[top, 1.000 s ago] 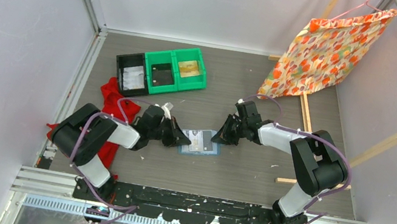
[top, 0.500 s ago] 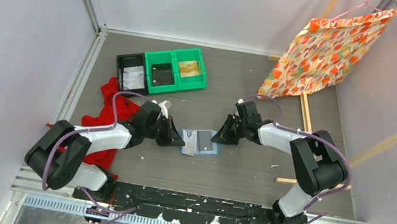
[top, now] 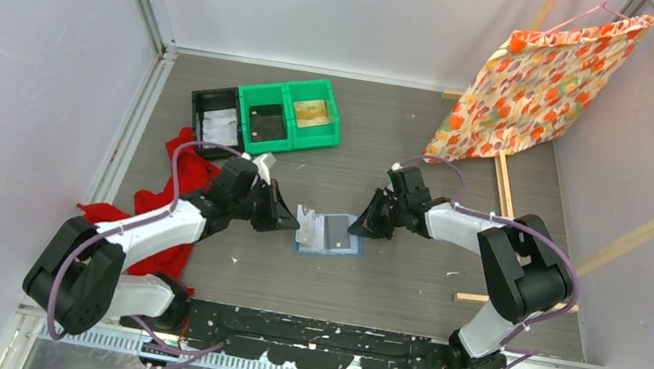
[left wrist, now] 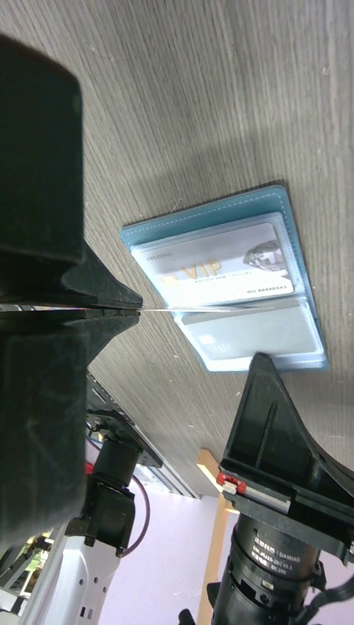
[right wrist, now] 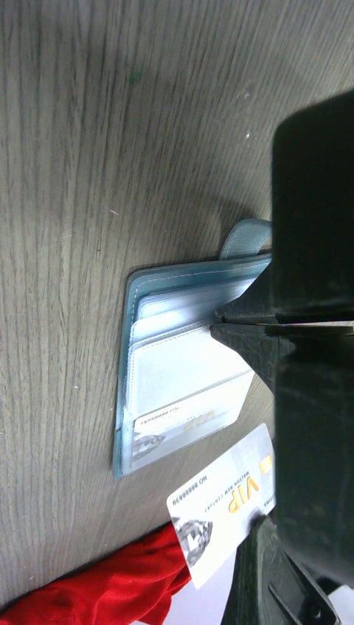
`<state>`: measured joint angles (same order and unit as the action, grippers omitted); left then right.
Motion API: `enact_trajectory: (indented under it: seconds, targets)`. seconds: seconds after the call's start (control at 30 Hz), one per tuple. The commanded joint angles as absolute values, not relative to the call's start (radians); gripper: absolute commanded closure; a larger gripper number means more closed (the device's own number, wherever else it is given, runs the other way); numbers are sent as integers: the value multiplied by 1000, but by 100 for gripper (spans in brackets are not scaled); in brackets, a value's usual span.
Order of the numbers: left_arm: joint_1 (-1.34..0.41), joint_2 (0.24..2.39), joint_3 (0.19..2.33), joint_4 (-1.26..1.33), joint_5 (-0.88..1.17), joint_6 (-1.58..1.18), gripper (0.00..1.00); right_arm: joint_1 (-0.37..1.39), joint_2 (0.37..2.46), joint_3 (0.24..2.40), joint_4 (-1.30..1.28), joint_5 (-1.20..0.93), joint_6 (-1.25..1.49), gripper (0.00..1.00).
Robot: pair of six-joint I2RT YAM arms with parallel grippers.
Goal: Take the credit cards out of the card holder
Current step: Place the credit card in the storage box.
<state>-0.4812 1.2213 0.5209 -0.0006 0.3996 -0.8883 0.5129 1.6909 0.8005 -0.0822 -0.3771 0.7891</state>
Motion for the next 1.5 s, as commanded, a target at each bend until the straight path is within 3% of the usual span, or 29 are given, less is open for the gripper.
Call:
enact_trajectory:
  seconds: [0.0,0.57,0.9,1.2,1.47]
  targets:
    - [-456,1172,576,-41,394,-867,99,513,1743,773,-192,-282,741,99]
    - [-208,1068,807,-342,298,-787,100,513,1738,772,-194,-285,736,99]
    - [-92,1157,944,-361,103,-839,100,512,1735,772,-197,-284,733,99]
    - [-70,1216,1009,-376,-204,-961,99,512,1739,770,-192,-282,738,99]
    - [-68,1248,959,-246,-407,-1136,99,508,1741,759,-174,-287,751,99]
